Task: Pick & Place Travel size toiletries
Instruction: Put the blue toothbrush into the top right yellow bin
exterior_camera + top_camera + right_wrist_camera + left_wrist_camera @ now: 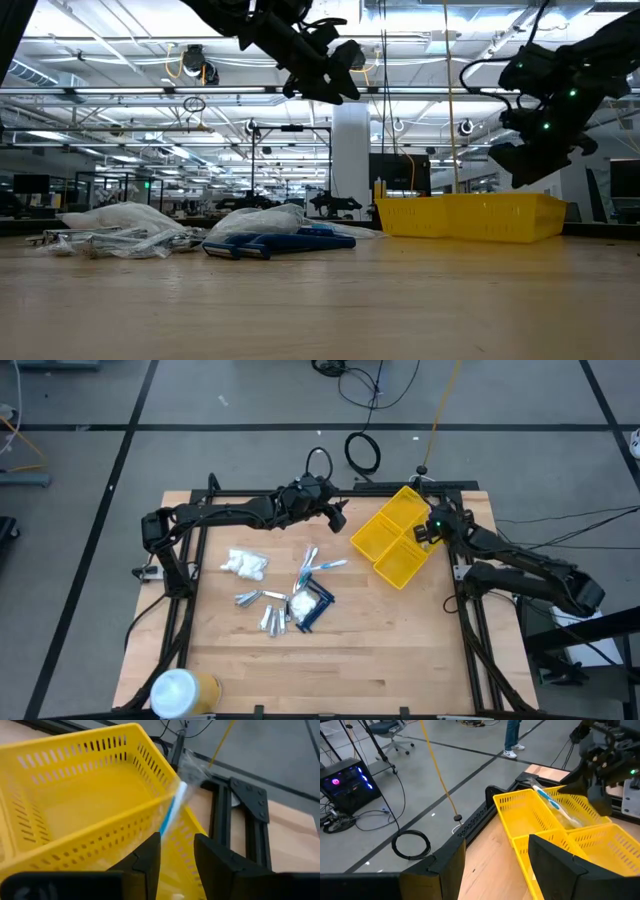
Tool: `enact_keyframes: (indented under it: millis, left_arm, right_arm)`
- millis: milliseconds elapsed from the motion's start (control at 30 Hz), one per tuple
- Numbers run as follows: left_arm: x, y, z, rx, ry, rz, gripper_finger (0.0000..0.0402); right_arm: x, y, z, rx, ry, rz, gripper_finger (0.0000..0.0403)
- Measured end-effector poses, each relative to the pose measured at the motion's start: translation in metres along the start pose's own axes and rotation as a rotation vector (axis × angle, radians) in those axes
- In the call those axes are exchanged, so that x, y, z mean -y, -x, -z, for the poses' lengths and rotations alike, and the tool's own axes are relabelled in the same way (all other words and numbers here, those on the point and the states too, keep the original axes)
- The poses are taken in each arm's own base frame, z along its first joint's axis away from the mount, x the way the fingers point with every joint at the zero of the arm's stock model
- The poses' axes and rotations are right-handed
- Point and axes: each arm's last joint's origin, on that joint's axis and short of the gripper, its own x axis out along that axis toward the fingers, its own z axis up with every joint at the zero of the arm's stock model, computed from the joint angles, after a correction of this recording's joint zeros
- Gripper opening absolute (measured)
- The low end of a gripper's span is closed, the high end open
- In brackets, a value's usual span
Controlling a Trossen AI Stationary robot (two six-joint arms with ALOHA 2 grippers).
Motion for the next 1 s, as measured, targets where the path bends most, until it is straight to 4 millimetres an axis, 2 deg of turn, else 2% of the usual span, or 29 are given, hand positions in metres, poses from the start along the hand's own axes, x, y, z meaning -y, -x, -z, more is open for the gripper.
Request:
enact_keyframes:
  millis: [67, 200, 300, 400, 500, 600, 733, 900, 1000]
  left_arm:
    - [0.0, 0.0, 0.002, -0.023, -0.027, 0.0, 0.0214]
    - [0.004, 0.002, 0.014, -0.136, -0.155, 0.043, 0.0214]
    - [0.01, 0.007, 0.031, -0.301, -0.27, 0.125, 0.0214]
    - [0.017, 0.009, 0.047, -0.436, -0.292, 0.196, 0.0214]
    - [0.03, 0.008, 0.052, -0.447, -0.257, 0.281, 0.0214]
    - [0.047, 0.002, 0.062, -0.448, -0.293, 0.351, 0.0214]
    - [0.066, -0.007, 0.089, -0.541, -0.373, 0.398, 0.0214]
    - [0.078, -0.011, 0.113, -0.653, -0.395, 0.411, 0.0214]
    - [0.079, -0.009, 0.117, -0.694, -0.367, 0.382, 0.0214]
  right_arm:
    - [0.0, 0.004, -0.001, 0.007, -0.019, -0.075, 0.0103]
    - [-0.004, 0.014, -0.007, 0.045, -0.055, -0.344, 0.0103]
    - [-0.007, 0.021, -0.013, 0.103, -0.035, -0.531, 0.0108]
    - [-0.012, 0.027, -0.018, 0.156, -0.005, -0.661, 0.0115]
    - [-0.019, 0.034, -0.023, 0.246, 0.072, -0.765, 0.0123]
    - [-0.027, 0.043, -0.03, 0.384, 0.183, -0.863, 0.0133]
    - [-0.038, 0.055, -0.033, 0.504, 0.281, -1.014, 0.0155]
    - [-0.049, 0.063, -0.03, 0.525, 0.331, -1.085, 0.0194]
    - [-0.053, 0.065, -0.028, 0.529, 0.344, -1.112, 0.0214]
